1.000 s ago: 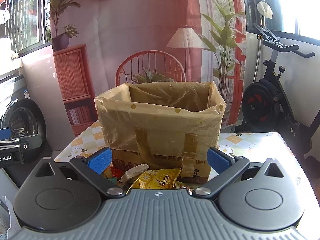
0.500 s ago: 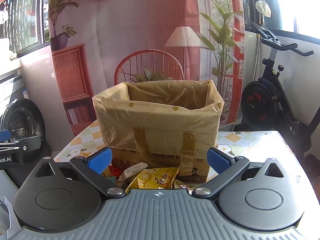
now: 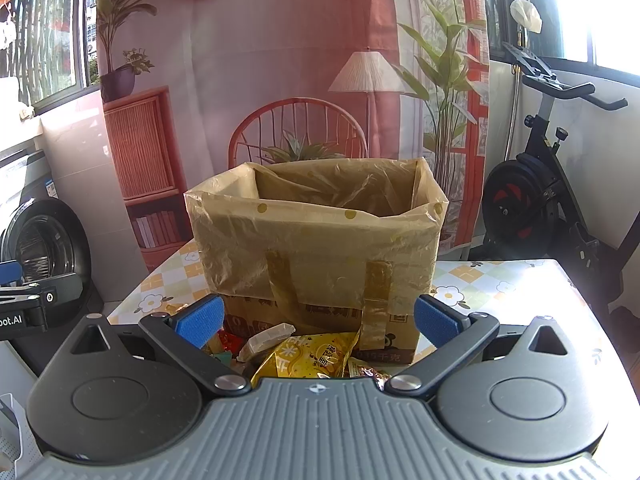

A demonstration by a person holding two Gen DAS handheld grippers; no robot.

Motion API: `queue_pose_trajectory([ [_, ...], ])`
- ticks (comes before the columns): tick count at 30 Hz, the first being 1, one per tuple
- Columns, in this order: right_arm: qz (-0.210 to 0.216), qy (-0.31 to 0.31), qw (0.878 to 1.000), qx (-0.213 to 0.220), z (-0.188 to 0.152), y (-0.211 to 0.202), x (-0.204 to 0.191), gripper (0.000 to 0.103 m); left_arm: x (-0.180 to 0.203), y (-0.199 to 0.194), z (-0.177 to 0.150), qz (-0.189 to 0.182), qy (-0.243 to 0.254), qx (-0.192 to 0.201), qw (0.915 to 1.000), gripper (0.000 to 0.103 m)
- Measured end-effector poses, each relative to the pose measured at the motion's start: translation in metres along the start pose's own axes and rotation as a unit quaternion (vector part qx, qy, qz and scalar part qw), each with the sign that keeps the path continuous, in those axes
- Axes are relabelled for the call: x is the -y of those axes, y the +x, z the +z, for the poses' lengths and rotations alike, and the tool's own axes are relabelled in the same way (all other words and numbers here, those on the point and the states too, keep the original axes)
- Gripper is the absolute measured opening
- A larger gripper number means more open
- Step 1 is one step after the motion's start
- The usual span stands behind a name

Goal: Organize snacks

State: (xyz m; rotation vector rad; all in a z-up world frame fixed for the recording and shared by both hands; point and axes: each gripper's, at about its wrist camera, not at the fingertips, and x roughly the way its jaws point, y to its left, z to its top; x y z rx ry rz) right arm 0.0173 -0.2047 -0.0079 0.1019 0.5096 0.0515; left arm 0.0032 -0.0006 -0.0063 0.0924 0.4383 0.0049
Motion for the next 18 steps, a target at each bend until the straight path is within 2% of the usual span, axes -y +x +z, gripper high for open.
queue_pose_trajectory([
  [18,0.000,0.001,1.000,-0.001,-0.0002,0.0003,0.0009,0.103,0.0013,-0.0003,-0.0025,0.000,0.000,-0.001,1.0000,0.098],
])
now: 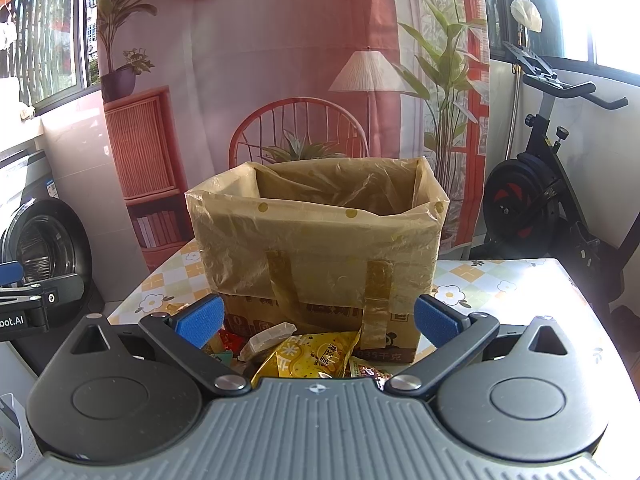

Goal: Organize snacks

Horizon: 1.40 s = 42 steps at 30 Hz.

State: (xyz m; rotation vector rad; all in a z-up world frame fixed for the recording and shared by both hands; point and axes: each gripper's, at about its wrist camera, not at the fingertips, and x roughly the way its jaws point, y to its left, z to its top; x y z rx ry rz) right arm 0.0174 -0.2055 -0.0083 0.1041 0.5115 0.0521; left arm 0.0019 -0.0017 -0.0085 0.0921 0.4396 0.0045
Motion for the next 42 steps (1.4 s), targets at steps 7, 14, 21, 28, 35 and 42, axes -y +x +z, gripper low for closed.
queue_pose_trajectory([
  [7,0.001,0.000,1.000,0.000,0.001,0.000,-0.001,0.103,0.001,0.002,-0.002,0.002,0.002,-0.003,1.0000,0.098],
  [14,0.006,0.006,1.000,0.002,-0.011,0.002,0.004,0.103,-0.001,0.015,-0.014,-0.003,-0.007,-0.018,0.9998,0.098],
  [21,0.014,0.032,0.999,-0.007,-0.033,0.012,0.023,0.103,0.004,0.037,-0.043,-0.022,0.004,-0.046,0.9987,0.098],
  [28,-0.003,0.031,0.999,-0.018,-0.053,0.017,0.046,0.103,0.023,0.062,-0.073,-0.092,0.029,-0.068,0.9931,0.097],
  [35,-0.016,-0.024,0.998,-0.053,-0.078,0.027,0.057,0.103,0.042,0.081,-0.105,-0.164,0.042,-0.098,0.9805,0.095],
  [42,-0.010,-0.019,0.996,-0.086,-0.096,0.042,0.066,0.103,0.050,0.092,-0.120,-0.184,0.039,-0.115,0.9753,0.093],
])
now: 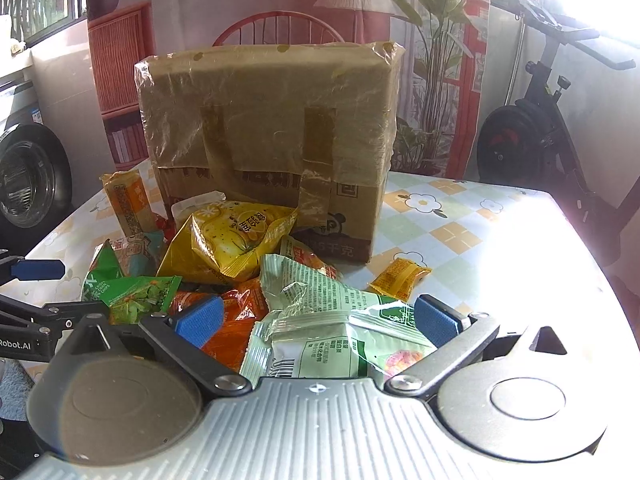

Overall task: Organize snacks
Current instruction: 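Grasp the red-green corn snack bag with left gripper while right gripper grasps clear green bag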

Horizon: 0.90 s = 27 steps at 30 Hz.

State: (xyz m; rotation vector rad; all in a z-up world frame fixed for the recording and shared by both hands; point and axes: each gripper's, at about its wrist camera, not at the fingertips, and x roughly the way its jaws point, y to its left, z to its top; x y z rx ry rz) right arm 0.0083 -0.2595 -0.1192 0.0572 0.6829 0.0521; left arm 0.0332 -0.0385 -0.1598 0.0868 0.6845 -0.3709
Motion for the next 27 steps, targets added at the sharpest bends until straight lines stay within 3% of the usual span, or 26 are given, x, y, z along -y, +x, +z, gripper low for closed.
queue_pose_trajectory([
  [7,-0.021,0.034,0.999,-0.010,-0.007,0.010,0.020,0.103,-0.007,0.002,-0.006,-0.035,-0.029,-0.007,0.9989,0.093],
  [11,0.000,0.061,0.998,-0.022,-0.012,0.018,0.028,0.103,-0.001,0.018,-0.010,-0.034,-0.022,-0.033,0.9986,0.094],
  [18,0.017,0.094,0.995,-0.018,-0.018,0.023,0.037,0.103,0.006,0.025,-0.013,-0.026,-0.007,-0.026,0.9993,0.098],
  [27,0.006,0.024,0.999,-0.028,-0.006,0.011,0.008,0.103,0.007,0.022,-0.014,-0.035,-0.007,-0.015,0.9992,0.088],
])
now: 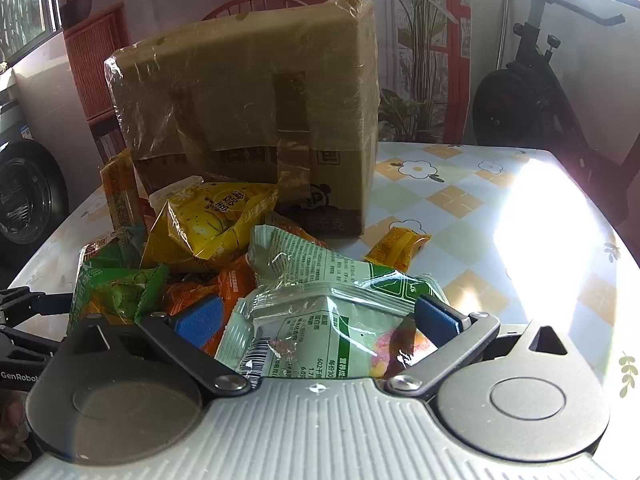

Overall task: Organize snacks
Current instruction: 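Grasp the red-green corn snack bag with left gripper while right gripper grasps clear green bag, then lift both held bags and carry them over the lined box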

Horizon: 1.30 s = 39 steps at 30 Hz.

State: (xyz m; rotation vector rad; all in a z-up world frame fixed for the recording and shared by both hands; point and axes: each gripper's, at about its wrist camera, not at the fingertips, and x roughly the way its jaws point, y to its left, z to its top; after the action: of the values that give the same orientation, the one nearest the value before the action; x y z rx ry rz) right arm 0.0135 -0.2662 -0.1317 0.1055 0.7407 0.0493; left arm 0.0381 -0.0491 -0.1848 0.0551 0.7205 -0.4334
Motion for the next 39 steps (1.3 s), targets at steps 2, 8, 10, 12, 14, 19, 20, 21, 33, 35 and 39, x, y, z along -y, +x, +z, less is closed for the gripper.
queue_pose_trajectory([
  [2,-0.006,-0.014,1.000,-0.016,0.001,0.003,-0.007,0.103,0.001,-0.002,0.000,-0.001,0.003,0.005,1.0000,0.083],
  [8,-0.073,-0.068,0.994,-0.034,-0.009,0.020,-0.021,0.103,0.002,-0.005,-0.002,-0.003,0.010,0.010,0.9999,0.078],
  [10,-0.081,-0.070,0.994,-0.033,-0.010,0.022,-0.020,0.103,0.001,-0.007,-0.002,-0.005,0.006,0.011,0.9999,0.077],
  [12,-0.088,-0.066,0.993,-0.036,-0.010,0.024,-0.018,0.103,-0.001,-0.008,-0.002,-0.007,0.004,0.013,0.9999,0.075],
  [14,-0.095,-0.071,0.992,-0.035,-0.010,0.023,-0.018,0.097,-0.002,-0.010,-0.002,-0.007,0.005,0.015,0.9998,0.073],
  [19,-0.089,-0.069,0.994,-0.002,-0.003,0.003,-0.013,0.070,-0.001,-0.024,0.000,-0.006,0.010,0.042,0.9990,0.069],
  [20,-0.084,-0.064,0.994,0.005,-0.001,-0.001,-0.011,0.066,-0.001,-0.026,0.001,-0.006,0.010,0.048,0.9988,0.068],
  [21,-0.080,-0.061,0.995,0.010,0.001,-0.004,-0.010,0.064,0.000,-0.030,0.003,-0.006,0.009,0.056,0.9984,0.068],
  [33,-0.052,-0.051,0.994,0.077,0.025,-0.041,-0.015,0.055,-0.012,-0.064,0.025,0.002,-0.015,0.128,0.9917,0.066],
  [35,-0.051,-0.051,0.993,0.089,0.029,-0.046,-0.017,0.055,-0.013,-0.072,0.031,0.006,-0.020,0.142,0.9896,0.066],
  [39,-0.042,-0.045,0.991,0.119,0.038,-0.059,-0.018,0.055,-0.016,-0.092,0.050,0.007,-0.031,0.182,0.9829,0.066],
])
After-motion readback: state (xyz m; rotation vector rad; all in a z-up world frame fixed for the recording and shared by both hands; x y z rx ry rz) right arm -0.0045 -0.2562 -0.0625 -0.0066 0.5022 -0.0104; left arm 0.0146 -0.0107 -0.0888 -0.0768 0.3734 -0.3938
